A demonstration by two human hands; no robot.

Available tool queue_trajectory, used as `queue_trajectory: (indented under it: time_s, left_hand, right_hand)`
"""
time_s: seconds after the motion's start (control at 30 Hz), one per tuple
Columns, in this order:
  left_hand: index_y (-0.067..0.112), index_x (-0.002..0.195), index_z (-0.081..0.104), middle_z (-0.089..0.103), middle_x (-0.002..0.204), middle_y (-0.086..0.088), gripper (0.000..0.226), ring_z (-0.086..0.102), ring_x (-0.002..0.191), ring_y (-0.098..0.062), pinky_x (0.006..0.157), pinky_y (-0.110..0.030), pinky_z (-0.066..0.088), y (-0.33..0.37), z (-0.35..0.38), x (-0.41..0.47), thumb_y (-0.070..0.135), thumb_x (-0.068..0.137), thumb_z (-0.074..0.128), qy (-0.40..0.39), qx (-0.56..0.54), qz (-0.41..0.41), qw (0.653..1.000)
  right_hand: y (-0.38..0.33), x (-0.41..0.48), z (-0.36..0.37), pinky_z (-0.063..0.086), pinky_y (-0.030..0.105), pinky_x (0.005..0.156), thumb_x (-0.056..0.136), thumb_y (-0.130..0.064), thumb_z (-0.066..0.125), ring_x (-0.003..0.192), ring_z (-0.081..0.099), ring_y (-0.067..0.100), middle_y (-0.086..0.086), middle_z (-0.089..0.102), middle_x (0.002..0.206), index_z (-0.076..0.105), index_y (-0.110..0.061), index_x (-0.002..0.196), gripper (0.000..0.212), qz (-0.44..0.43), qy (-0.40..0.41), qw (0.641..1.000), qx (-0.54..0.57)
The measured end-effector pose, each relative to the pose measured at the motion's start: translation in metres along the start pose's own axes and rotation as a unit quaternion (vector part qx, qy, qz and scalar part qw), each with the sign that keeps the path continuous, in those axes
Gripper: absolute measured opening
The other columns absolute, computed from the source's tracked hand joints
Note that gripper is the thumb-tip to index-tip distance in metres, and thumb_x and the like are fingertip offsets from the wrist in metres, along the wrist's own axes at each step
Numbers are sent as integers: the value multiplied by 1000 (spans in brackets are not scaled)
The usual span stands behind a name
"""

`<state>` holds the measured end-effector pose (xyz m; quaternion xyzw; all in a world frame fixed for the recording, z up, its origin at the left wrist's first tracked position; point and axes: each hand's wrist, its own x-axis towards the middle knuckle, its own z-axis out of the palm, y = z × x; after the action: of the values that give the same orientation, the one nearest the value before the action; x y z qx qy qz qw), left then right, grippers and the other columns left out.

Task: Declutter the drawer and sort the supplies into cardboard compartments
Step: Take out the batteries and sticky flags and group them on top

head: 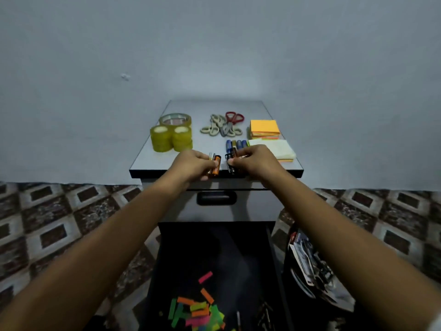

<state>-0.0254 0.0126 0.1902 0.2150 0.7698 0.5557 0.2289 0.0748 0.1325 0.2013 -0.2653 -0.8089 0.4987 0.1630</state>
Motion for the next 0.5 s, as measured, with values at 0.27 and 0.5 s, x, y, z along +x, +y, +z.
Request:
queue_trajectory:
  time_s: [0.27, 0.5]
  left_hand:
    - [8, 63, 48, 59, 76, -19, 28, 56, 56, -26, 55, -33, 49, 17, 3, 39, 7, 77, 72, 78, 145, -15, 986]
    - [12, 60, 49, 64, 65, -10, 28, 61, 59, -22, 52, -28, 45, 15, 0, 41, 18, 78, 70, 86, 270, 21, 959]
  right_hand:
    - [-24, 43, 16, 34, 25, 46, 76, -16, 74, 59, 46, 17, 5, 48, 67, 48, -8, 77, 27, 16, 23, 985, -168]
    - [-23, 58, 34, 28, 24, 45, 77, -13, 68, 79, 56, 25, 12, 57, 77, 47, -9, 68, 23, -21, 50, 962, -268]
